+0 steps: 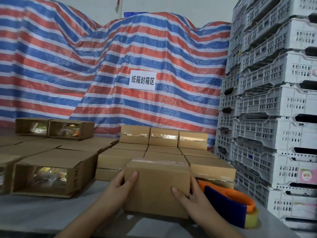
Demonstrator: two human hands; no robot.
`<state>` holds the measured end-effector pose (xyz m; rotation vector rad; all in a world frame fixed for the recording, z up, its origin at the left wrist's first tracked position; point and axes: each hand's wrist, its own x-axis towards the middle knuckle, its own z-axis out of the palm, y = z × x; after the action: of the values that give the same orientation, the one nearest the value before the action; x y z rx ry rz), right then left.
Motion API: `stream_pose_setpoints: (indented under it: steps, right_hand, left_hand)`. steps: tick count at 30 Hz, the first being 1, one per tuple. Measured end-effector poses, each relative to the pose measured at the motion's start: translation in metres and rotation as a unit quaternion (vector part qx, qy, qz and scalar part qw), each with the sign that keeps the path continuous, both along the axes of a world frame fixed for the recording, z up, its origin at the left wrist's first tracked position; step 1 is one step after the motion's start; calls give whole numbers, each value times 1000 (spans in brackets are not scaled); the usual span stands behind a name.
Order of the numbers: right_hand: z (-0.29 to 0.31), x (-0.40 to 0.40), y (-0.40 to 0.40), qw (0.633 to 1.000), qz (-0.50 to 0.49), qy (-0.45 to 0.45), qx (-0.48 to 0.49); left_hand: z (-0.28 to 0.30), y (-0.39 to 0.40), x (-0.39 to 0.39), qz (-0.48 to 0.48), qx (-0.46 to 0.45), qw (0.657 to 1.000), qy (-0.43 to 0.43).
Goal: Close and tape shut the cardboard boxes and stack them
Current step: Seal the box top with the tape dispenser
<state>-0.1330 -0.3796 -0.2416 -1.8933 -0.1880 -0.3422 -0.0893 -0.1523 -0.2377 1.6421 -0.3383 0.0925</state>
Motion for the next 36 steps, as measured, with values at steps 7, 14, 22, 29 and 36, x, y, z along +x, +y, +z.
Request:
stream_pose_setpoints:
  steps: [7,14,22,29,36]
  right_hand:
    - [28,2,-13,994,16,-80,73]
    - [59,11,-13,991,25,-94,90]
    - [132,89,5,990,-33,-44,129]
    - [165,198,28,992,-36,35,119]
    - [166,265,35,989,-27,105,97]
  left_hand:
    - [39,5,-5,-15,-7,997,-79]
    - [64,7,0,-31,-11,994,-105]
    - [133,11,71,-13,-25,991,-131]
    - [162,10,160,40,-100,993,-55]
    - [158,26,228,83,-131,988,19]
